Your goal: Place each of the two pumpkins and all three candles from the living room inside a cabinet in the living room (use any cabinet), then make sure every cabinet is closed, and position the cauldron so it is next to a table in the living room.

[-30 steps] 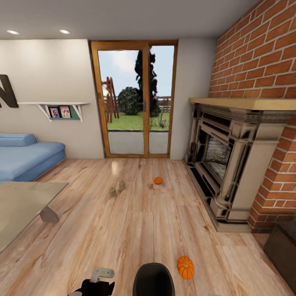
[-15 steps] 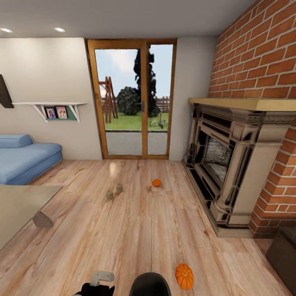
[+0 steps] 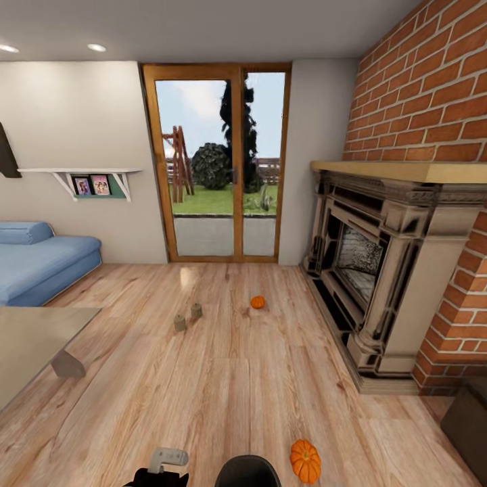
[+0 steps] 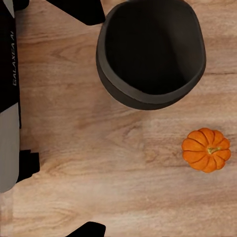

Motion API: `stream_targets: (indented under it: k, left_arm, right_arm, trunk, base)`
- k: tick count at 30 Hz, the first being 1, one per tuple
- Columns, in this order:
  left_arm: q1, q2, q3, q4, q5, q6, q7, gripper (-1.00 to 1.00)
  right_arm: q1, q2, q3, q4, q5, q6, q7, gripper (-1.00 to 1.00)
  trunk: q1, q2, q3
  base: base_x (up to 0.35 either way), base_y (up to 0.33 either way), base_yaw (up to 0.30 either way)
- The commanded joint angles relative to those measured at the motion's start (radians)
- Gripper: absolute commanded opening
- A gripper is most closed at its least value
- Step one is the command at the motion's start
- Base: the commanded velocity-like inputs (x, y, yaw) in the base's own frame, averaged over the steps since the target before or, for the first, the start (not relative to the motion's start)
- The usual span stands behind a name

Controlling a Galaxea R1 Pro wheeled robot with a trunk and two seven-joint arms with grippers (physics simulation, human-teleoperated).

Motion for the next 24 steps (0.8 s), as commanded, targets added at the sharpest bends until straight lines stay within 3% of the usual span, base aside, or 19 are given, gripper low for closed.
stream_targets:
  k: [1, 3, 7, 9, 10, 13, 16, 20, 24]
  left_arm:
    - [0.0, -0.001, 0.001, -0.001, -0.001, 0.005, -0.003, 1.0]
    - [0.0, -0.002, 0.001, -0.001, 0.0, 0.005, -0.003, 1.0]
    - [-0.001, -0.01, 0.001, 0.011, 0.0, 0.005, -0.004, 1.0]
    - [-0.005, -0.027, 0.0, 0.046, 0.002, 0.006, -0.003, 1.0]
    - [-0.019, -0.04, 0.0, 0.069, 0.003, 0.007, 0.0, 1.0]
    - [-0.084, -0.054, 0.0, 0.129, 0.0, 0.012, 0.005, 1.0]
    - [-0.155, -0.061, 0.001, 0.231, 0.002, 0.009, 0.006, 1.0]
    - [-0.252, -0.067, 0.003, 0.399, 0.008, -0.037, 0.007, 1.0]
    - [-0.303, -0.072, 0.006, 0.485, 0.009, -0.074, 0.008, 1.0]
  right_arm:
    - [-0.023, 0.009, 0.016, 0.012, 0.0, 0.011, -0.004, 1.0]
    - [-0.063, 0.017, 0.035, 0.043, 0.0, 0.018, -0.015, 1.0]
    - [-0.222, 0.044, 0.069, 0.169, -0.003, 0.053, -0.093, 1.0]
    - [-0.302, 0.059, 0.075, 0.248, -0.003, 0.075, -0.116, 1.0]
    - [-0.351, 0.065, 0.077, 0.296, -0.003, 0.083, -0.125, 1.0]
    - [-0.417, 0.071, 0.079, 0.367, -0.019, 0.089, -0.136, 1.0]
    - [-0.444, 0.071, 0.079, 0.415, -0.05, 0.082, -0.147, 1.0]
    - [-0.462, 0.07, 0.079, 0.514, -0.07, 0.006, -0.157, 1.0]
    - [-0.483, 0.069, 0.079, 0.6, -0.073, -0.034, -0.16, 1.0]
  trunk:
    - [0.0, -0.001, -0.001]
    - [0.0, -0.001, -0.001]
    - [0.0, -0.001, -0.001]
    - [0.0, -0.001, -0.001]
    - [0.0, -0.001, -0.001]
    - [0.0, -0.001, -0.001]
    - [0.0, -0.001, -0.001]
    - [0.0, -0.001, -0.001]
    - [0.0, -0.001, -0.001]
  base:
    - [0.002, 0.0, 0.0]
    - [0.002, 0.0, 0.0]
    - [0.0, 0.0, 0.0]
    - [0.0, 0.0, 0.0]
    - [0.0, 0.0, 0.0]
    - [0.0, 0.0, 0.0]
    - [0.0, 0.0, 0.0]
    - [0.0, 0.0, 0.0]
    - [0.0, 0.0, 0.0]
